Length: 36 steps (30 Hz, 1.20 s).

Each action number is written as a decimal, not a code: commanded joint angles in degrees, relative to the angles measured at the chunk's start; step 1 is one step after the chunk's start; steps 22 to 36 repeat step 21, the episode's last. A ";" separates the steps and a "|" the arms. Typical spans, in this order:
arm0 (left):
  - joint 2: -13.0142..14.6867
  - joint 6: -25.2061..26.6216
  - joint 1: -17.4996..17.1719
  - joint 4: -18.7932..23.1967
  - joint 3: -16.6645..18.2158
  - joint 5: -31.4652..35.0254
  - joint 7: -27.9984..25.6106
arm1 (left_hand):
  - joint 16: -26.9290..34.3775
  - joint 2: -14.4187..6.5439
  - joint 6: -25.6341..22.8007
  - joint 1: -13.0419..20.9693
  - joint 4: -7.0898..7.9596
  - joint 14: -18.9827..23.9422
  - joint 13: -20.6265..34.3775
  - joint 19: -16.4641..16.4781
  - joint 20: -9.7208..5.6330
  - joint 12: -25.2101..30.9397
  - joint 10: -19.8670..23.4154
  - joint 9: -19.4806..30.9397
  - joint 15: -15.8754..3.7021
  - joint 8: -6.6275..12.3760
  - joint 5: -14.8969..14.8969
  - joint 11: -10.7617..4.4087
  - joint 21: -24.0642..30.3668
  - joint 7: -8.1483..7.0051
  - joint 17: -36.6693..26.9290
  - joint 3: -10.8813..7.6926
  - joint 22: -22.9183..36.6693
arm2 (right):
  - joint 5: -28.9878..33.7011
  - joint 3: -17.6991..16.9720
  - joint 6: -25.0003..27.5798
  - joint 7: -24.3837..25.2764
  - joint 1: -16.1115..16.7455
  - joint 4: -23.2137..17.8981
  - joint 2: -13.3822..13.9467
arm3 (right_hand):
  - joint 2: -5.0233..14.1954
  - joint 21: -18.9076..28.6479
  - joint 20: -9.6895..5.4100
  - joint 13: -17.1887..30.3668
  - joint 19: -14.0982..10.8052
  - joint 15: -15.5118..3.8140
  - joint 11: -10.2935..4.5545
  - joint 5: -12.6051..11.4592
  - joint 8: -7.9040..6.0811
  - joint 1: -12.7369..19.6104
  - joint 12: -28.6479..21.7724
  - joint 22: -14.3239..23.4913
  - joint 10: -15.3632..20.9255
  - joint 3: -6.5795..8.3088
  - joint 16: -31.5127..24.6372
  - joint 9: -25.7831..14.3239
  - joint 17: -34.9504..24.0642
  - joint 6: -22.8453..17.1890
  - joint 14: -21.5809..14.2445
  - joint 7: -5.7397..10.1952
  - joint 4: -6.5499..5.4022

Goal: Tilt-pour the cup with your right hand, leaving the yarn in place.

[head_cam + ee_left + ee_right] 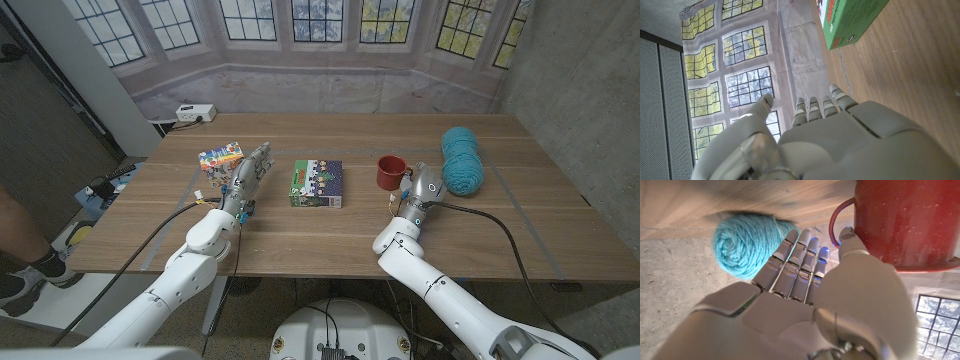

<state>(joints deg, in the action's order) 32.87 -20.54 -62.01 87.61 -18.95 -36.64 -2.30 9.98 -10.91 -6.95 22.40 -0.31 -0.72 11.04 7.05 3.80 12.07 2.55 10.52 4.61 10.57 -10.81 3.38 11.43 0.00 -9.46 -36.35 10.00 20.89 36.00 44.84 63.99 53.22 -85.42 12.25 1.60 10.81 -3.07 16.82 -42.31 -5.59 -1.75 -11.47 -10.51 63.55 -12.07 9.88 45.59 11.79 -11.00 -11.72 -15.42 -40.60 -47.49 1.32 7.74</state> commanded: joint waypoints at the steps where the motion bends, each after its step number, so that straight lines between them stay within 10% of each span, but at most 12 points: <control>1: -0.48 -0.26 0.32 -0.47 -0.29 0.10 0.08 | 0.31 0.01 0.08 0.46 0.33 -0.30 0.15 0.08 0.38 -0.03 -0.26 0.19 0.20 0.03 -0.37 0.13 -0.04 -0.03 -0.28 0.10 0.14 | -2.01 1.19 0.47 -0.35 1.49 -3.96 1.55 | 0.01 0.02 0.07 0.05 0.25 -2.47 0.10 -0.31 0.20 -0.52 0.07 0.03 -0.28 0.53 -0.09 -0.12 -0.15 0.91 0.39 -0.38 -0.12; 36: -1.48 -0.09 1.62 -1.60 -1.05 0.62 -0.23 | 0.32 0.03 0.10 0.50 0.39 -0.28 0.15 0.08 0.38 0.01 -0.17 0.18 0.31 0.07 -0.35 0.11 -0.04 -0.02 -0.28 0.14 0.14 | -3.94 2.26 2.64 -5.14 3.35 -10.64 6.47 | 1.69 0.15 0.19 -0.35 0.63 -2.39 0.32 -0.34 -0.05 -2.43 0.33 0.06 -1.08 1.08 -0.56 0.00 -0.38 2.30 0.69 -0.80 -1.21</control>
